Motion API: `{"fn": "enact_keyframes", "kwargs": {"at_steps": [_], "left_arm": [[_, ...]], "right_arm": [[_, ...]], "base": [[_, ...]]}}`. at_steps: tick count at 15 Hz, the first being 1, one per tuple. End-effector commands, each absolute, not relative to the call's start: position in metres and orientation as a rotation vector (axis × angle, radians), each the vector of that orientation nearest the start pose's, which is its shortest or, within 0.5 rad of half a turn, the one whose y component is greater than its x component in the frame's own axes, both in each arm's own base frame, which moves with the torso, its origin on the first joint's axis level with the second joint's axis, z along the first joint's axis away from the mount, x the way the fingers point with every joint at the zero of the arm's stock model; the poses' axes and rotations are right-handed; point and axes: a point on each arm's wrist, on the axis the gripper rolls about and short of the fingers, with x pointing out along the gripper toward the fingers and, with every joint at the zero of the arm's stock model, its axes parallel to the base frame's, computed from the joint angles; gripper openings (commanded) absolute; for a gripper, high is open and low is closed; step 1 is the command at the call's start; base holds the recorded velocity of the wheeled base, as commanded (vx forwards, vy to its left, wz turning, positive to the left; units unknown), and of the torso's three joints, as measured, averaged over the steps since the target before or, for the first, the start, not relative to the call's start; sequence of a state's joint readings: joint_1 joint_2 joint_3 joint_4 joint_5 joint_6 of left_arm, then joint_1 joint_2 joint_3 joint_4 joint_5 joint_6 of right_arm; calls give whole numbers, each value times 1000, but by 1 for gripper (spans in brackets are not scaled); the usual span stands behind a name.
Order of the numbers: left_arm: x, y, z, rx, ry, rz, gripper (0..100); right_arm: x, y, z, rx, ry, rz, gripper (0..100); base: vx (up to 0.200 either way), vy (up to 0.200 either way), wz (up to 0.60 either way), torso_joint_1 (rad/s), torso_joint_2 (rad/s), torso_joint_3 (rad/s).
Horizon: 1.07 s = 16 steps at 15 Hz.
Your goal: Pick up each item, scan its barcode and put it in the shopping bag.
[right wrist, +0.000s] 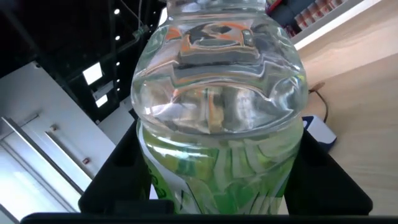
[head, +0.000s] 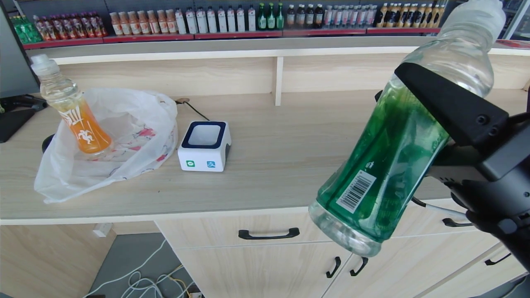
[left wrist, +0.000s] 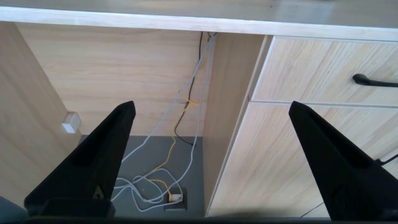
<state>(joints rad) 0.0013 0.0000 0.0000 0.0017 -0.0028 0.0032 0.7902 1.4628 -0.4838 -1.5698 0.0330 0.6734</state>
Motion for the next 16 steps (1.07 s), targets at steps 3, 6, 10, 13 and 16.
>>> {"fn": "enact_keyframes", "kwargs": {"at_steps": [3, 6, 10, 13, 16], "left_arm": [[-23, 0, 75, 3, 2, -2, 100], [-23, 0, 75, 3, 2, -2, 100], [-23, 0, 75, 3, 2, -2, 100], [-23, 0, 75, 3, 2, -2, 100], [-23, 0, 75, 3, 2, -2, 100]], "right_arm": [[146, 156, 254, 849, -272, 996, 0], [141, 168, 255, 859, -254, 1045, 0], [153, 185, 254, 854, -245, 1050, 0], [151, 182, 254, 856, -246, 1051, 0], [148, 180, 254, 856, -247, 1051, 0]], "base": [[0, 0, 0, 0, 0, 0], [0, 0, 0, 0, 0, 0], [0, 0, 0, 0, 0, 0], [0, 0, 0, 0, 0, 0], [0, 0, 0, 0, 0, 0]]}}
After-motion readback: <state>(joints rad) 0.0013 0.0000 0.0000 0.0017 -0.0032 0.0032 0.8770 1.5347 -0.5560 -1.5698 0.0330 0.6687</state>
